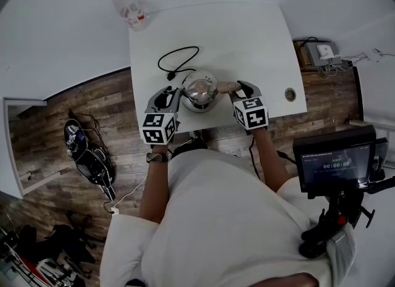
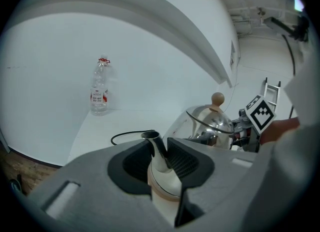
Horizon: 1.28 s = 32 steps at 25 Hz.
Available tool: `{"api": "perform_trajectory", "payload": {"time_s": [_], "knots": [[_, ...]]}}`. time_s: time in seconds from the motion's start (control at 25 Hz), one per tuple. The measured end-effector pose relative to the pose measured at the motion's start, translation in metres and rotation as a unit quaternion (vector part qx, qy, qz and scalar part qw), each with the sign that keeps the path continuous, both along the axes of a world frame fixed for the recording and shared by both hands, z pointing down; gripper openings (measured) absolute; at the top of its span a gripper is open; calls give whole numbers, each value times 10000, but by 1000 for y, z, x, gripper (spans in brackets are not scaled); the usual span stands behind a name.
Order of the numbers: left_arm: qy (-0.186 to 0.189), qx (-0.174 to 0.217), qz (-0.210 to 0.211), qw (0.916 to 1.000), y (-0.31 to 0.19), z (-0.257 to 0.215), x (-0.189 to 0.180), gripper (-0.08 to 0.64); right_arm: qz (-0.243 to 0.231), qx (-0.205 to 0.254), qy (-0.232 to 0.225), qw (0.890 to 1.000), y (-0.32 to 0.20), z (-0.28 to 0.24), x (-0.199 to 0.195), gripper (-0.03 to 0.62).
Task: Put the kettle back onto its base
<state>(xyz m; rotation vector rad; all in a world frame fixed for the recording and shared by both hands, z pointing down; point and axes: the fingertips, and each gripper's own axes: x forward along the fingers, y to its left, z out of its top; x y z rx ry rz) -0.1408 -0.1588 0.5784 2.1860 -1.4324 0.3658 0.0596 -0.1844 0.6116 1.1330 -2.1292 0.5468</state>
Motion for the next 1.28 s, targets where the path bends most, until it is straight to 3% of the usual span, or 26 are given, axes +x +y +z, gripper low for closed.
{"api": "perform_trajectory", "payload": {"time_s": [0.24, 0.44, 0.6, 1.0, 1.28], "knots": [[-6, 85, 18, 10000, -3, -1, 1, 103, 72, -208, -218, 9995, -2, 3, 0, 153], [-568, 206, 87, 9981, -5, -1, -5, 112, 42, -271, -361, 9990, 0, 3, 3, 160], [-777, 250, 182, 9965, 7, -8, 0, 121, 57, -199, -395, 9990, 11, -13, 20, 170], [-744, 147, 288, 9967, 27, -26, 1, 170, -64, 395, -637, 9972, 12, -80, 20, 170], [-599, 369, -77, 9975, 28, -51, -17, 178, -148, 760, -826, 9936, 2, -113, 11, 170]]}}
